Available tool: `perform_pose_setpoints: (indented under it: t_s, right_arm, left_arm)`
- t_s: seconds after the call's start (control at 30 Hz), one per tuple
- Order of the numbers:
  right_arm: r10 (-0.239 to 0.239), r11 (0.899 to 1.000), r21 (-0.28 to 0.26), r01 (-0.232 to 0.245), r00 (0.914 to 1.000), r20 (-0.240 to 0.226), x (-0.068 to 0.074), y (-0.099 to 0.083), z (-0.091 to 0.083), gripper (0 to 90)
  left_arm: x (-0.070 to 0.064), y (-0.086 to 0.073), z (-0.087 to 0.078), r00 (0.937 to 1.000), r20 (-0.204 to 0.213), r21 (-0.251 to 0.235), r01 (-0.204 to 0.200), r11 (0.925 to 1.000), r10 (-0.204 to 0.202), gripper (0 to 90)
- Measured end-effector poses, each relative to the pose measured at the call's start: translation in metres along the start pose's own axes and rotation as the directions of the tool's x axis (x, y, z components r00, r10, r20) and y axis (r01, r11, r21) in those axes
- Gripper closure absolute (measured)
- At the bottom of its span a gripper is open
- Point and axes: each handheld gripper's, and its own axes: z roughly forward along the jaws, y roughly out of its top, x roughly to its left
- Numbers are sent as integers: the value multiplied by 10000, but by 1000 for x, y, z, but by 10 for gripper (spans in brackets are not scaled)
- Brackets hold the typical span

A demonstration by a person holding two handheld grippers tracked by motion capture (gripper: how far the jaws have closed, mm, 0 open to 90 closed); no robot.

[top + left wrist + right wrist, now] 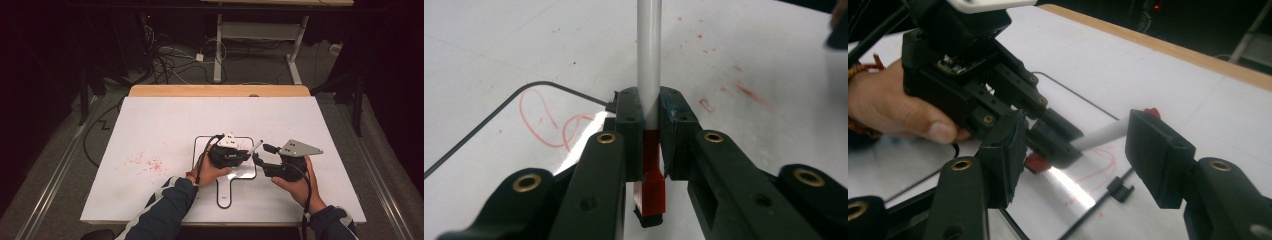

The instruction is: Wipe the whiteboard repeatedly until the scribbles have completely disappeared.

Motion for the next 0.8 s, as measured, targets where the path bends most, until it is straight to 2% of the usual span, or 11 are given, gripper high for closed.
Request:
perform_pose_setpoints:
  t_s: [0.07,0.1,0.13,0.17,0.27,0.4,0.5,0.53,0.6,0.7,0.8]
  right_arm:
    - [455,9989,-55,-457,9984,-323,-6,0,5,446]
    - [455,9989,-55,-457,9984,-323,-6,0,5,446]
    - [994,9947,-185,-1008,9928,-663,-13,0,8,472]
    - [1103,9936,-172,-1118,9915,-684,-15,0,9,486]
    - [1464,9883,-310,-1495,9854,-867,-19,0,11,495]
    - [1209,9920,-284,-1226,9911,-565,-14,3,9,483]
    - [1334,9906,-251,-1346,9901,-444,-15,2,11,471]
    - [1423,9893,-272,-1435,9890,-397,-15,2,12,462]
    - [1599,9860,-400,-1620,9858,-513,-16,3,15,463]
    - [1621,9852,-465,-1647,9852,-552,-14,5,21,503]
    - [1686,9832,-636,-1712,9847,-445,-12,6,24,640]
  left_arm:
    - [0,0,-1,9998,189,-199,7,9998,-3,788]
    - [0,0,-1,9998,189,-199,7,9998,-3,788]
    - [-2,1,-3,9999,131,-425,-60,9991,66,787]
    - [-2,1,-3,9999,131,-425,-60,9991,66,787]
    - [0,1,-8,10000,-50,-945,-20,9955,15,787]
    - [1,1,-15,9992,-390,-1415,63,9899,-120,787]
    - [2,1,-18,9995,-279,-1623,107,9867,-155,787]
    - [-2,2,-16,9993,-341,-1416,-200,9897,153,787]
    - [-6,3,-14,9989,-304,-1318,-407,9904,370,787]
    - [-10,4,-12,9980,-355,-1263,-557,9904,516,787]
    - [-10,3,-12,9978,-424,-1233,-558,9908,510,787]
